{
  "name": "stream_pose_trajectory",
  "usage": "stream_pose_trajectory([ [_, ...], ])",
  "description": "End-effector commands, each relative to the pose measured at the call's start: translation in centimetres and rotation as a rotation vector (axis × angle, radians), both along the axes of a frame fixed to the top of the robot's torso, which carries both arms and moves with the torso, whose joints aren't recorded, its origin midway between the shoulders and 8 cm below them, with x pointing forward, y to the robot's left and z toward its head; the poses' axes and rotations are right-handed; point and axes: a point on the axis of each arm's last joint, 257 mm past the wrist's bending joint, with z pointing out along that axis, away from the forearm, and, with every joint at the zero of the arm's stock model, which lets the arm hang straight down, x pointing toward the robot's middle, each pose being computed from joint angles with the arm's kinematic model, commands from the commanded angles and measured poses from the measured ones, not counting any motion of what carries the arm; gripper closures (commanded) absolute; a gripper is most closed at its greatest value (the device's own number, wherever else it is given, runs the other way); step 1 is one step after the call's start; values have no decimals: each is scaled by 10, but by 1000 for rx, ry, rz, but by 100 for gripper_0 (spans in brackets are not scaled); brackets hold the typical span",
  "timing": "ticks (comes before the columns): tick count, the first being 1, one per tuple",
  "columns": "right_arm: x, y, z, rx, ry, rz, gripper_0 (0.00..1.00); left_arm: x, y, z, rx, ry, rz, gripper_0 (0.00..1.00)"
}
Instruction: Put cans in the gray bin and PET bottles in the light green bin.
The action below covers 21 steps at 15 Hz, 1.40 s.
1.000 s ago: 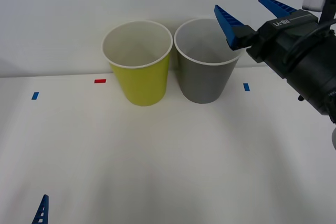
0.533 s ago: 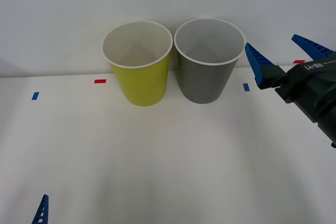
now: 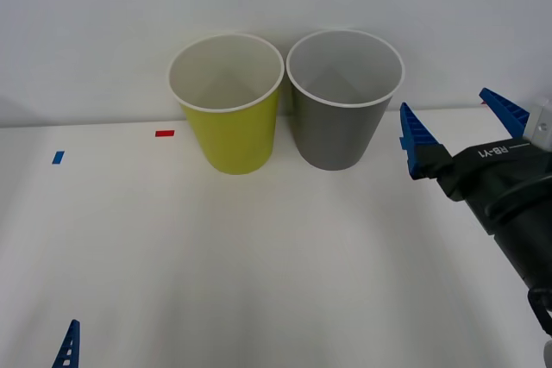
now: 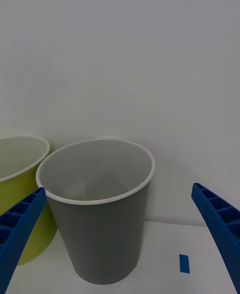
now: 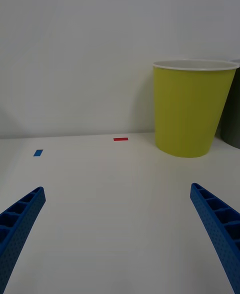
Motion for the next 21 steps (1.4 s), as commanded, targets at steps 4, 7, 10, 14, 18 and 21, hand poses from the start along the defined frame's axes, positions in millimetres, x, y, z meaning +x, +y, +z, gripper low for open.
stream_pose_trajectory([
  [4,-24,-19,-80,17,-17,-23,0,0,0,0,0,0,0,0],
  [7,-52,-32,-119,6,19,-46,0,0,0,0,0,0,0,0],
  [10,-67,-31,-131,55,37,-78,0,0,0,0,0,0,0,0],
  [14,-89,-38,-135,75,33,-92,0,0,0,0,0,0,0,0],
  [18,-120,-42,-142,-27,-8,-117,0,0,0,0,0,0,0,0],
  [21,-144,-39,-158,14,-13,-122,0,0,0,0,0,0,0,0],
])
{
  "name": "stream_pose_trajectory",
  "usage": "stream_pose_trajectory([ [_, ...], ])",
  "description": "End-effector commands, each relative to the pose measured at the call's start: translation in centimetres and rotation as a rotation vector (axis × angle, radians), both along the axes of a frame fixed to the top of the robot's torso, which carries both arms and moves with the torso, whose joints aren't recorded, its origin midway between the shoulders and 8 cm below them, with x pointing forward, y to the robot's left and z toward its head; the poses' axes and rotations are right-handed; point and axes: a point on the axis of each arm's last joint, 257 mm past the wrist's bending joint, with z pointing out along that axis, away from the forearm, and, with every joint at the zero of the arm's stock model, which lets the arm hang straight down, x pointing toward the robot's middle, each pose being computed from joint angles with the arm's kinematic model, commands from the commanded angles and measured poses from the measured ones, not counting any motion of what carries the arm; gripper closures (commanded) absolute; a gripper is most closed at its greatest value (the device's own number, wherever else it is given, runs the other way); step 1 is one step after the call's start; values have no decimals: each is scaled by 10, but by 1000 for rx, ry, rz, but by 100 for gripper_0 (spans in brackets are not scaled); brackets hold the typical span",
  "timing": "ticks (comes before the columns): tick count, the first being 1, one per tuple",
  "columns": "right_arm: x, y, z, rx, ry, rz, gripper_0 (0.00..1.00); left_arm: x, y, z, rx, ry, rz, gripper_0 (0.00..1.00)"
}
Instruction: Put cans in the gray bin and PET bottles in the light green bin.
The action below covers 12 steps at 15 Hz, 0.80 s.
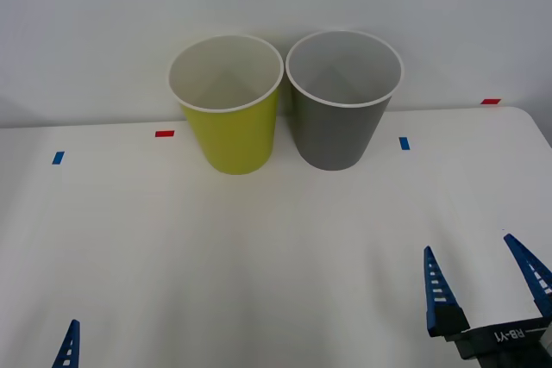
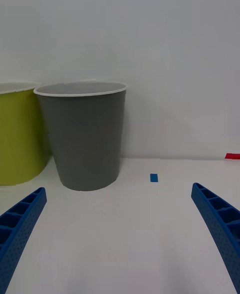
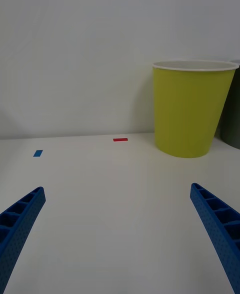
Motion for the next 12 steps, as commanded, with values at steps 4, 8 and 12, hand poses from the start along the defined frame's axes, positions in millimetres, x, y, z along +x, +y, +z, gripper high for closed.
stream_pose_trajectory([
  [4,-39,4,-25,74,53,-15,0,0,0,0,0,0,0,0],
  [8,-43,6,-28,88,67,-20,0,0,0,0,0,0,0,0],
  [12,-43,6,-28,88,67,-20,0,0,0,0,0,0,0,0],
])
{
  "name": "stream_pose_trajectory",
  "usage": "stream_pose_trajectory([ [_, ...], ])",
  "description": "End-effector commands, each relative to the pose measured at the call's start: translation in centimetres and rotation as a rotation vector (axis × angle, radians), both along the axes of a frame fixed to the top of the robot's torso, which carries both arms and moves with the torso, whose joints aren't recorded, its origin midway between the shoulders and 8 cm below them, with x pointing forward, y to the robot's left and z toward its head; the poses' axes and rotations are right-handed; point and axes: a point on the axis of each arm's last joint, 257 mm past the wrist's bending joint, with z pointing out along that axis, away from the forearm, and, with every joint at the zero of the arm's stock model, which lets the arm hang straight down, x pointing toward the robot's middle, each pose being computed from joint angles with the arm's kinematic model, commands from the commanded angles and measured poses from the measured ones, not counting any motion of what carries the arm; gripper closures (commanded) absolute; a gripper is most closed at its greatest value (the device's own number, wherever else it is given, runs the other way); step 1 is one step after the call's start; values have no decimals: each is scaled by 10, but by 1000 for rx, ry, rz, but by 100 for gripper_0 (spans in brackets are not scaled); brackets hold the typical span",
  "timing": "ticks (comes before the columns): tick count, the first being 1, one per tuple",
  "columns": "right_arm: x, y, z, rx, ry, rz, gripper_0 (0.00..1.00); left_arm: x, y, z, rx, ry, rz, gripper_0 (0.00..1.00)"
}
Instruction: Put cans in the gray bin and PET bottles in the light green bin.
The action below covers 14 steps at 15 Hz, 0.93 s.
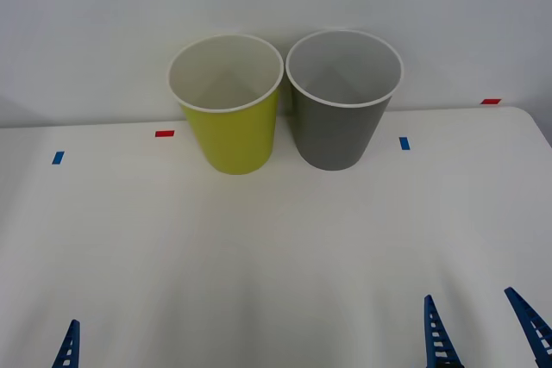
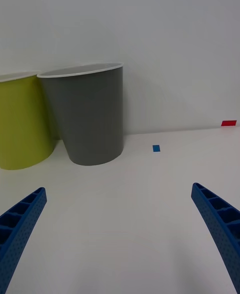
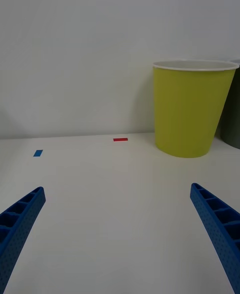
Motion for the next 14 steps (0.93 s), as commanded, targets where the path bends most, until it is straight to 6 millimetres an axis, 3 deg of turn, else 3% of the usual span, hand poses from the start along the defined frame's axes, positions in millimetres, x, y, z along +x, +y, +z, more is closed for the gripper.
stream_pose_trajectory([
  [1,0,0,0,1,0,0,0,0,0,0,0,0,0,0],
  [14,0,0,0,1,0,0,0,0,0,0,0,0,0,0],
])
